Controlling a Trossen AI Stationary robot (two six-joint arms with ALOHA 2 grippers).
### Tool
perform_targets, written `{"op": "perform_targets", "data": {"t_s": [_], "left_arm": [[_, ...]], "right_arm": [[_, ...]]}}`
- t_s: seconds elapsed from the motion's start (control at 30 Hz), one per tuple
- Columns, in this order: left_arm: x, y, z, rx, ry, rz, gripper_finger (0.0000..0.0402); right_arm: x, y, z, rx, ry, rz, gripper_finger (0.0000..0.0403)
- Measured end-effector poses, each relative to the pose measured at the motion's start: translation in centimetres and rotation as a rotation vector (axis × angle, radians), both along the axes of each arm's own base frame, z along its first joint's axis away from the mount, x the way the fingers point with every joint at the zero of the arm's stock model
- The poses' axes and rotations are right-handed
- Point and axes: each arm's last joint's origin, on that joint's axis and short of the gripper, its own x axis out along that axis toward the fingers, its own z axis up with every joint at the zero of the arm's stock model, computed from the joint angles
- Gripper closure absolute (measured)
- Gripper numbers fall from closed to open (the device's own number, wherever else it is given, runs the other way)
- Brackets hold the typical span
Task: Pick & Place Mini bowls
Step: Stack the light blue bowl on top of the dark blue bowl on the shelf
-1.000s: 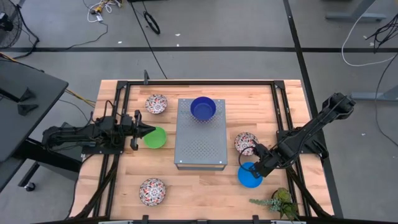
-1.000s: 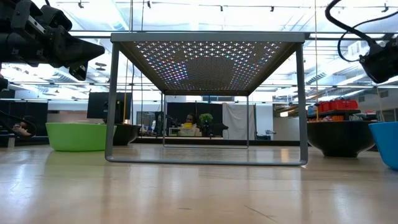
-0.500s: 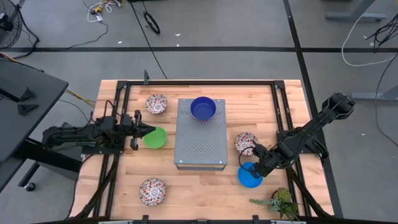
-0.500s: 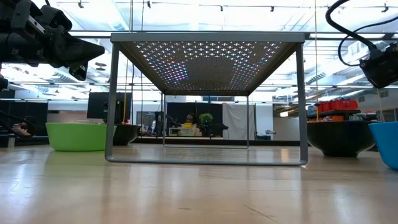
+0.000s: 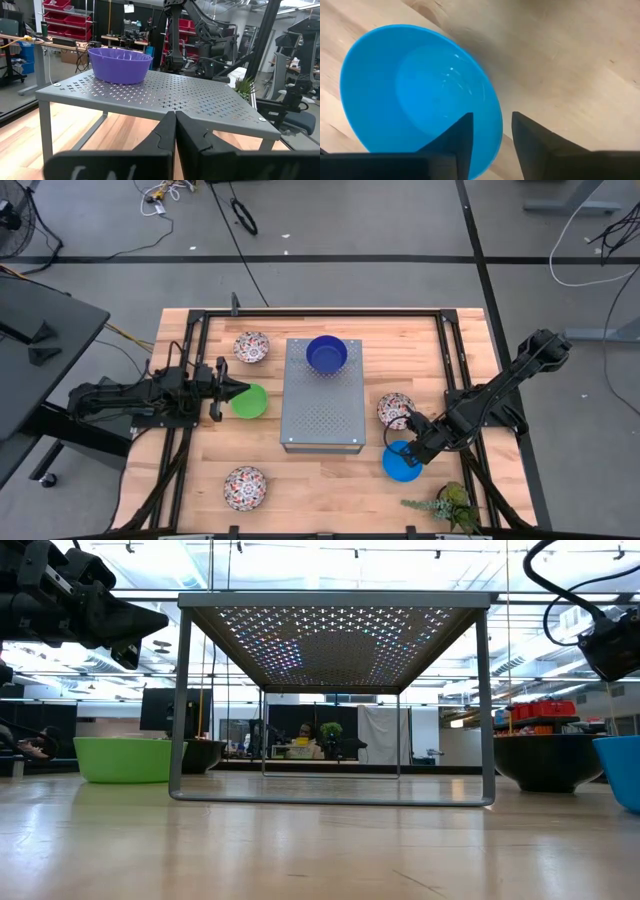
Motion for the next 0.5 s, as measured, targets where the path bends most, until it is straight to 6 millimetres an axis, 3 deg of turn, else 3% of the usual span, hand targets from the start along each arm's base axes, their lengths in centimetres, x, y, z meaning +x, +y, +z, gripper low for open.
{"op": "perform_targets", "data": {"t_s": [0.5], "left_arm": [[0.0,0.0,0.0,0.0,0.0,0.0,0.0387]], "right_arm": [[0.19,0.15,0.07,0.02,-0.017,-0.017,0.0322]]}}
